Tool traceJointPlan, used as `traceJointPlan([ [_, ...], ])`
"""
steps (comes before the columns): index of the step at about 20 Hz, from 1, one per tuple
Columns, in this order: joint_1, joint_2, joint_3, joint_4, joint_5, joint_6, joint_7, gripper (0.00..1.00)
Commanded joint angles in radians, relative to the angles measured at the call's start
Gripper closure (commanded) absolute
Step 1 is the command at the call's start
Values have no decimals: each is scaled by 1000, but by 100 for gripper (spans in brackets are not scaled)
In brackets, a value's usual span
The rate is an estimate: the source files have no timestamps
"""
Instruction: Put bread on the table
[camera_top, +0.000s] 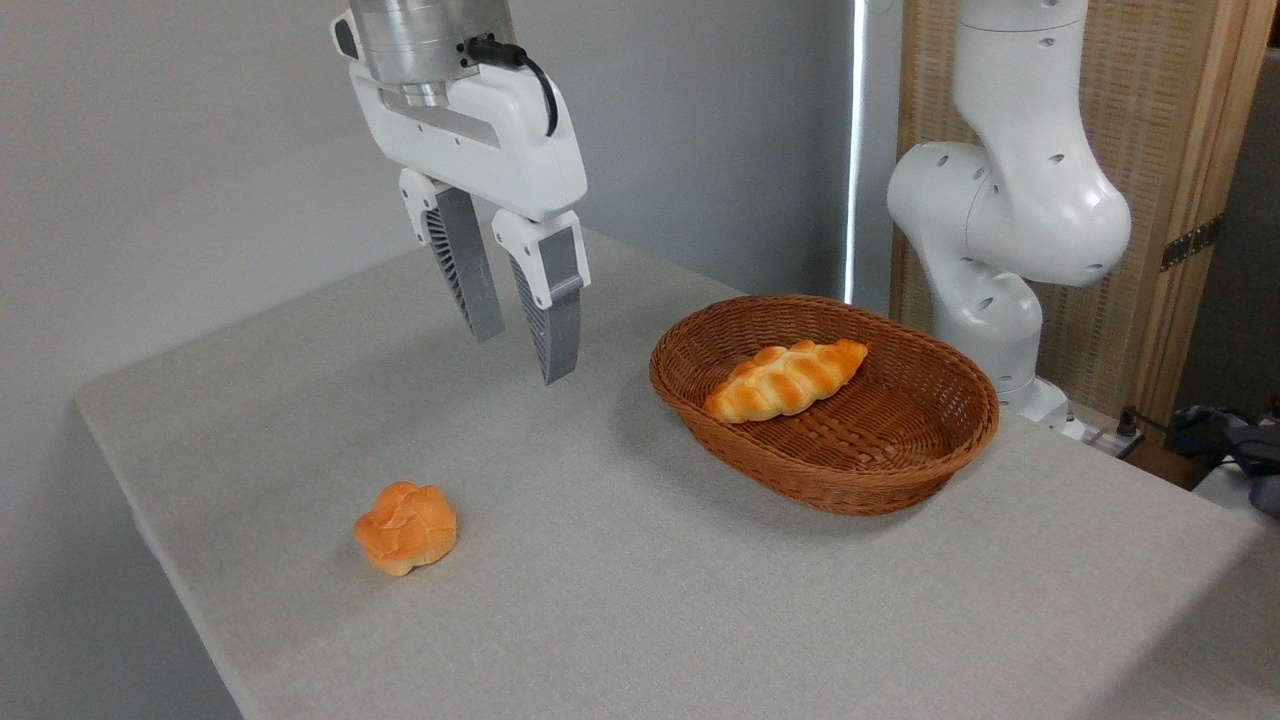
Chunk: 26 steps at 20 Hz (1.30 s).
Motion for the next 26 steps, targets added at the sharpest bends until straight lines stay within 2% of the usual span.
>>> traceJointPlan([
  [1, 3, -84, 3, -94, -19, -7, 29, 0],
  [5, -3, -196, 3, -231, -20, -6, 75, 0],
  [9, -6, -346, 3, -416, -66, 39, 75, 0],
  [12, -33, -446, 3, -568, -71, 64, 70, 0],
  [13, -41, -469, 2, -607, -91, 62, 64, 0],
  [15, -44, -485, -18, -669, -124, 62, 62, 0],
  [20, -46, -509, -54, -805, -125, 86, 62, 0],
  [26, -44, -505, -61, -910, -103, 152, 87, 0],
])
